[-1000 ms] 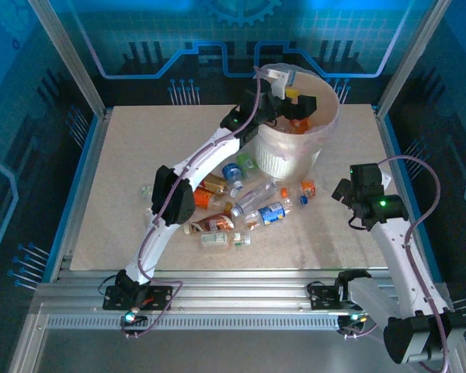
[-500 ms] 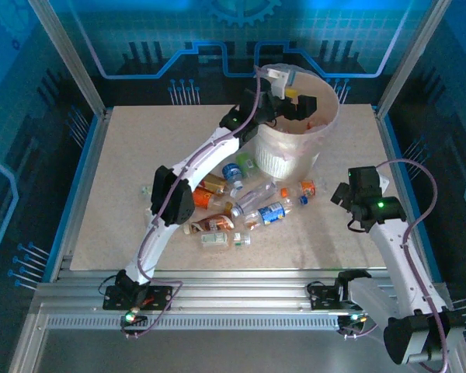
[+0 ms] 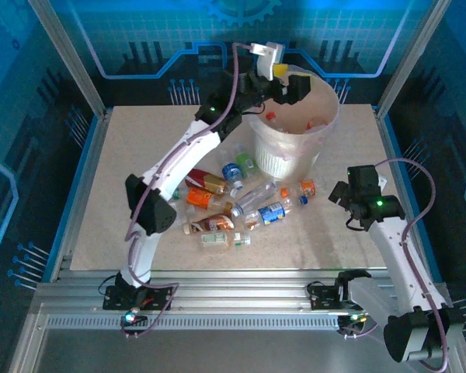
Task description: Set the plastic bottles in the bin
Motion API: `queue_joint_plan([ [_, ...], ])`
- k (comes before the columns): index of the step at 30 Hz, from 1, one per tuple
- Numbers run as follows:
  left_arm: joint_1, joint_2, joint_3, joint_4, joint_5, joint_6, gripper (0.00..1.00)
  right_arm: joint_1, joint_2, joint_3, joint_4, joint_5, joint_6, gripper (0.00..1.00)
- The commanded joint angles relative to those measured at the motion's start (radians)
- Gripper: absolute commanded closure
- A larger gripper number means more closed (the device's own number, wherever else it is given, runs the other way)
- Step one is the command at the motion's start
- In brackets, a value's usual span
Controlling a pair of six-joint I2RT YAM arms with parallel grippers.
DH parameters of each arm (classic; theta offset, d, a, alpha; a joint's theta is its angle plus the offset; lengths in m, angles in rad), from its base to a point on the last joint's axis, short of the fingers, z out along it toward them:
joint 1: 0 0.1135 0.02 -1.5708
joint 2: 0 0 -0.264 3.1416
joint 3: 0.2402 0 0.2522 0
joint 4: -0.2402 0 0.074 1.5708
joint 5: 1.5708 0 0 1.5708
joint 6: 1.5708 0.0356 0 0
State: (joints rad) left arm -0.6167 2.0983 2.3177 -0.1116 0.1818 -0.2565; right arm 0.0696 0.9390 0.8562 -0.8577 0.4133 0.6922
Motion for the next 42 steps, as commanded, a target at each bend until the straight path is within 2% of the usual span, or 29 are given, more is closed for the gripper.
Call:
queue_joint_plan([
  [1, -0.007, -0.207, -0.133, 0.008, -0.086, 0.061, 0.01, 0.032, 0.0, 0.003, 0.005, -0.013, 0.034, 0.0],
  [8, -0.007, -0.47, -0.485, 0.082, -0.183, 0.064, 0.01, 0.129, 0.002, 0.0, -0.027, -0.012, 0.064, 0.0],
  [14, -0.005, -0.685, -0.791, 0.123, -0.304, 0.051, 0.01, 0.256, 0.019, -0.002, -0.069, 0.001, 0.117, 0.0],
  [21, -0.005, -0.938, -1.25, 0.278, -0.428, -0.065, 0.01, 0.412, 0.051, -0.008, -0.116, 0.03, 0.198, 0.0],
  [23, -0.004, -0.993, -1.337, 0.273, -0.47, -0.088, 0.01, 0.447, 0.064, -0.006, -0.127, 0.031, 0.215, 0.0],
  [35, -0.005, -1.267, -1.656, 0.097, -0.723, -0.194, 0.01, 0.712, 0.153, 0.018, -0.188, 0.033, 0.363, 0.0],
  [42, -0.002, -1.324, -1.739, 0.102, -0.786, -0.208, 0.01, 0.802, 0.239, 0.073, -0.203, 0.001, 0.415, 0.0],
])
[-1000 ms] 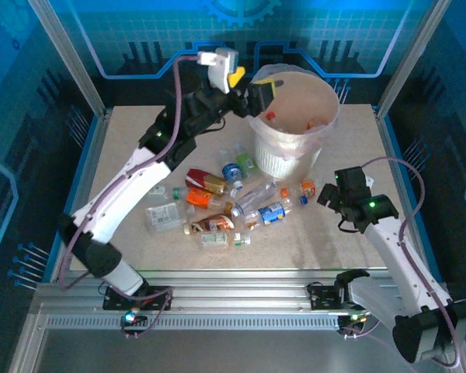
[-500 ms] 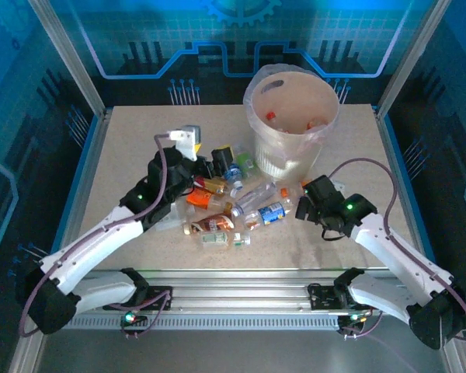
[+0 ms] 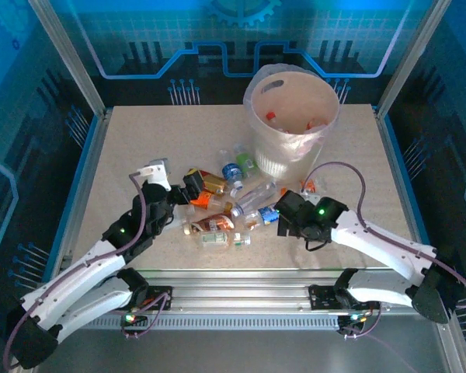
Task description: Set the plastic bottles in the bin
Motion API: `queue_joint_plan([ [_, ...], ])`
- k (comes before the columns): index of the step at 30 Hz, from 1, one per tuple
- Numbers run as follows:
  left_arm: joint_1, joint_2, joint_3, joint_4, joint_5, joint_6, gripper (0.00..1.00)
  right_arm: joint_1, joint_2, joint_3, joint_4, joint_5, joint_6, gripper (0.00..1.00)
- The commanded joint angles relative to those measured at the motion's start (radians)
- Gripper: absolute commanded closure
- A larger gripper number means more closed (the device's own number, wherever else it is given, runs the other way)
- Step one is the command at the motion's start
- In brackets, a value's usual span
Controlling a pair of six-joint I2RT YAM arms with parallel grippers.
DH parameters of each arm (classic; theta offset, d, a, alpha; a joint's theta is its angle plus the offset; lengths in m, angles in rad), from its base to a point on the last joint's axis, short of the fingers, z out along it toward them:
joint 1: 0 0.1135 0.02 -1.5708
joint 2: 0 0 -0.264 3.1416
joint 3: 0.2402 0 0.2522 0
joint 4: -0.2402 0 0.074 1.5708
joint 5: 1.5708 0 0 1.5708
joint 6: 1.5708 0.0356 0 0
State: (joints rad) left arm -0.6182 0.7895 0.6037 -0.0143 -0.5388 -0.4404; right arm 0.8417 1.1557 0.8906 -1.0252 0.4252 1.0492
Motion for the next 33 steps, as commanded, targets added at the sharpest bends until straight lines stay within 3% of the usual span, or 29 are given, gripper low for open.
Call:
queue_joint_plan([
  [1, 0.0, -0.01, -0.03, 0.011, -0.068, -0.027, 0.01, 0.036, 0.031, 0.042, -0.028, -0.02, 0.058, 0.0],
  [14, 0.007, 0.126, -0.021, -0.016, 0.005, -0.058, 0.01, 0.032, 0.144, 0.086, 0.145, -0.132, -0.005, 0.0],
  [21, 0.003, 0.15, 0.002, -0.199, 0.334, 0.096, 0.01, 0.031, 0.199, 0.119, 0.118, -0.136, -0.029, 0.0],
  [24, -0.021, 0.161, 0.014, -0.268, 0.419, 0.153, 0.01, 0.024, 0.203, 0.115, 0.126, -0.144, -0.035, 0.0],
  [33, -0.185, 0.23, 0.092, -0.406, 0.442, 0.437, 0.01, -0.041, 0.152, 0.079, 0.12, -0.167, -0.046, 0.0],
])
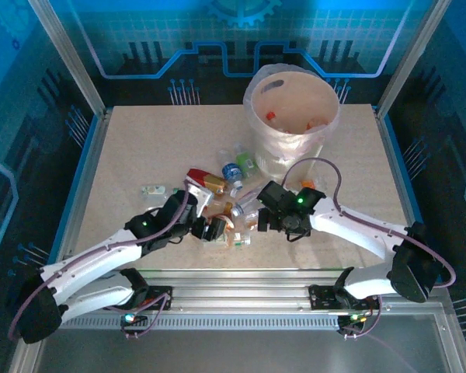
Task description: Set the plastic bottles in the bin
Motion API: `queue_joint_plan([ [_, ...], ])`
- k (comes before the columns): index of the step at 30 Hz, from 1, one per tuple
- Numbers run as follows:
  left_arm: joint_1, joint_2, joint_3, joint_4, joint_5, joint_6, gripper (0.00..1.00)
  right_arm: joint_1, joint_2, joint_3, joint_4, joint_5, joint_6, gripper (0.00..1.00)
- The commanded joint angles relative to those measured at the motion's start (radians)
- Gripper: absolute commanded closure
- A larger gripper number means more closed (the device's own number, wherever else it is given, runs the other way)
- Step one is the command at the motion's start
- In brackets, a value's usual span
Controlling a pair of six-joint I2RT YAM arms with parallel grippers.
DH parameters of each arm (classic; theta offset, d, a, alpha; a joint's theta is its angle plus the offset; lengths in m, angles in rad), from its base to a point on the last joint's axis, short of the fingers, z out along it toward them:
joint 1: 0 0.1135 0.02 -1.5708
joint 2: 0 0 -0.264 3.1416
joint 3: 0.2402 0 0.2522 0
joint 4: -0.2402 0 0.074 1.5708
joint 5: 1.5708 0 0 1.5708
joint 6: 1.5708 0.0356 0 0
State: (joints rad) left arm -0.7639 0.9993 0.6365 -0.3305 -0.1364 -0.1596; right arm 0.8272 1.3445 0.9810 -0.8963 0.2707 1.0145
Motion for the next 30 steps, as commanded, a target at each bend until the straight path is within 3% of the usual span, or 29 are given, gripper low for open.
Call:
queue_joint_plan([
  [1, -0.052, 0.029, 0.071, -0.108, 0.045, 0.185, 0.01, -0.033, -0.046, -0.016, -0.012, -0.013, -0.013, 0.0],
  [8, -0.171, 0.157, 0.138, -0.237, -0.018, 0.433, 0.01, -0.075, -0.11, -0.035, -0.043, 0.006, -0.024, 0.0],
  [12, -0.189, 0.235, 0.143, -0.259, -0.092, 0.519, 0.01, -0.091, -0.137, -0.041, -0.053, 0.008, -0.031, 0.0],
  [16, -0.189, 0.284, 0.136, -0.249, -0.172, 0.556, 0.01, -0.098, -0.153, -0.049, -0.055, 0.01, -0.031, 0.0],
  [30, -0.189, 0.294, 0.068, -0.143, -0.176, 0.573, 0.01, -0.111, -0.148, -0.059, -0.044, 0.009, -0.033, 0.0],
])
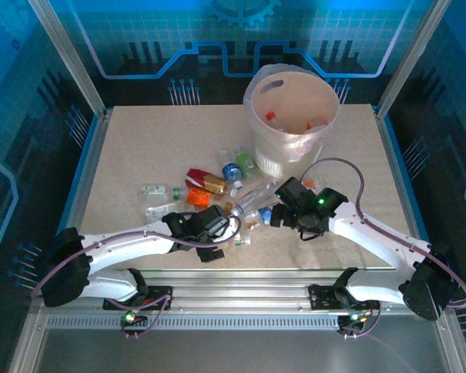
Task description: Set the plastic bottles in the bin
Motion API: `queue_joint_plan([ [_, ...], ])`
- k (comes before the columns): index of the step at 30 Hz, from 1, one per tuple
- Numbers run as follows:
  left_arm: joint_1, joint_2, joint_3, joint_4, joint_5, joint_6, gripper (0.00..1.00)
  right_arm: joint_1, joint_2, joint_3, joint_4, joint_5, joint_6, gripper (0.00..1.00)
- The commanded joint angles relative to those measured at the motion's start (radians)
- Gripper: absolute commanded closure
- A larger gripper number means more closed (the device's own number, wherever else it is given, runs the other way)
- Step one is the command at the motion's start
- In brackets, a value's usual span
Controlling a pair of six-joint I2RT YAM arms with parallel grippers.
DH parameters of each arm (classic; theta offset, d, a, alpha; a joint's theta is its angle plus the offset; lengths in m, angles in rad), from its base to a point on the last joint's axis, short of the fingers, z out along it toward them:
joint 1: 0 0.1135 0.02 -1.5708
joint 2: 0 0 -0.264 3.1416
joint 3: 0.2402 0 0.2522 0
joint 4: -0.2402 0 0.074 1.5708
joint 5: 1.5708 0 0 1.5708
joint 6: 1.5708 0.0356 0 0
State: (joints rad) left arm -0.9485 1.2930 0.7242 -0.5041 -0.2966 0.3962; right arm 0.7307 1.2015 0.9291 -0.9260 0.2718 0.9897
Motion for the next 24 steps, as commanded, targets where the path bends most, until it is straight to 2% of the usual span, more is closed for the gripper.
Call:
queue_joint_plan([
  [1, -0.004, 0.002, -0.023, 0.034, -0.016, 0.019, 0.01, -0.016, -0.005, -0.009, -0.014, 0.007, -0.008, 0.0],
  [10, -0.003, 0.045, -0.034, 0.062, -0.004, 0.014, 0.02, -0.023, -0.006, -0.019, -0.008, 0.007, -0.008, 0.0],
  [24, -0.006, 0.13, -0.011, 0.008, 0.052, 0.002, 0.05, -0.028, -0.014, -0.034, -0.004, 0.007, -0.002, 0.0],
])
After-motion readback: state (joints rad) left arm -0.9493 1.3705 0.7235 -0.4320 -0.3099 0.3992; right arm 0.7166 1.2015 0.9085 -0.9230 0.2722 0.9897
